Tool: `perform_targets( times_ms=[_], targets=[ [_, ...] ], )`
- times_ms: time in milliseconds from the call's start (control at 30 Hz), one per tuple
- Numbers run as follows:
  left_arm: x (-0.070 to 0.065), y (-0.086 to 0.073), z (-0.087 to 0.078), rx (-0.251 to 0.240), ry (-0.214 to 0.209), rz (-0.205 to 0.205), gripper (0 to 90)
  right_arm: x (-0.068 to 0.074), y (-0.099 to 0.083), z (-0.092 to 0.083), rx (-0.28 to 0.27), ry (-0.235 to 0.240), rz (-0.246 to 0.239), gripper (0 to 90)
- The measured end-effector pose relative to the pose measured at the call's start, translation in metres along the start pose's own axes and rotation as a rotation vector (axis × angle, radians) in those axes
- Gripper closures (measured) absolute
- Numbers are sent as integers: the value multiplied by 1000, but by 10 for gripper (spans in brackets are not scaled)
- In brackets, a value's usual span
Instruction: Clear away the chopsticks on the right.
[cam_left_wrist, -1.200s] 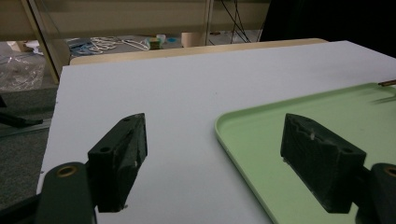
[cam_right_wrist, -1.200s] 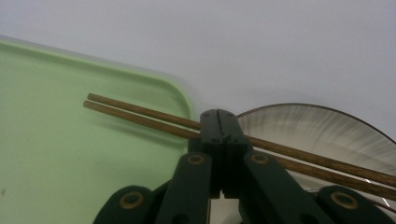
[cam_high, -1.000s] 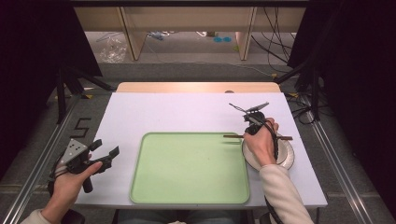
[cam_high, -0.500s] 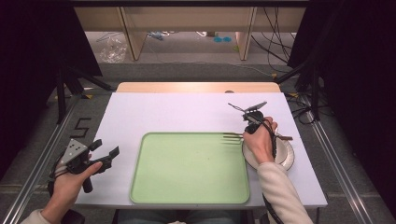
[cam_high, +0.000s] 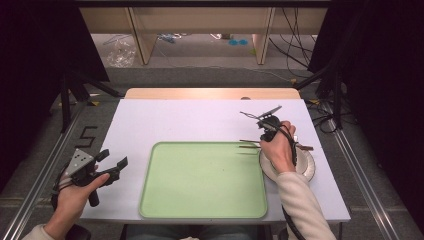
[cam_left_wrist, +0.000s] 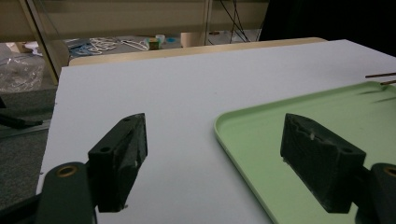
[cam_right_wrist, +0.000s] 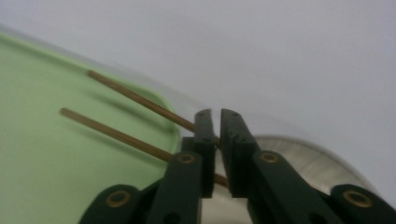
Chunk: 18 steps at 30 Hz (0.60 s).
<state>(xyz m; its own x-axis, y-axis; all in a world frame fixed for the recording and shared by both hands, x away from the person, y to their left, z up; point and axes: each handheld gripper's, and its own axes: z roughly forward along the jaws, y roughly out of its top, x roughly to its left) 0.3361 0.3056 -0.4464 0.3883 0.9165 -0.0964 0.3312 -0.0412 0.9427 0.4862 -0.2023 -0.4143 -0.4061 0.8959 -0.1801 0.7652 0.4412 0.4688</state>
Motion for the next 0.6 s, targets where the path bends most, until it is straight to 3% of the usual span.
perform_targets(
  times_ms=[67,100,133,167,233,267,400,500,600],
  targets=[
    [0,0,0,0,0,1,231,3,7,-6,-8,-22,-178,747],
    [0,0,0,0,0,3,231,4,14,-7,-18,-48,-363,686],
    [0,0,0,-2,2,2,231,4,17,-7,-4,-58,-445,663],
    [0,0,0,-2,1,0,231,4,17,-7,-4,-58,-445,663],
    [1,0,0,-1,1,-1,231,6,22,-4,14,-69,-583,612],
    [1,0,0,0,2,-2,232,6,24,-2,21,-67,-629,601],
    [1,0,0,0,4,-8,232,9,27,8,84,-72,-770,596],
    [1,0,0,0,5,-9,232,13,27,13,102,-32,-788,594],
    [1,0,0,0,6,-9,233,15,27,14,113,-36,-803,603]
  ],
)
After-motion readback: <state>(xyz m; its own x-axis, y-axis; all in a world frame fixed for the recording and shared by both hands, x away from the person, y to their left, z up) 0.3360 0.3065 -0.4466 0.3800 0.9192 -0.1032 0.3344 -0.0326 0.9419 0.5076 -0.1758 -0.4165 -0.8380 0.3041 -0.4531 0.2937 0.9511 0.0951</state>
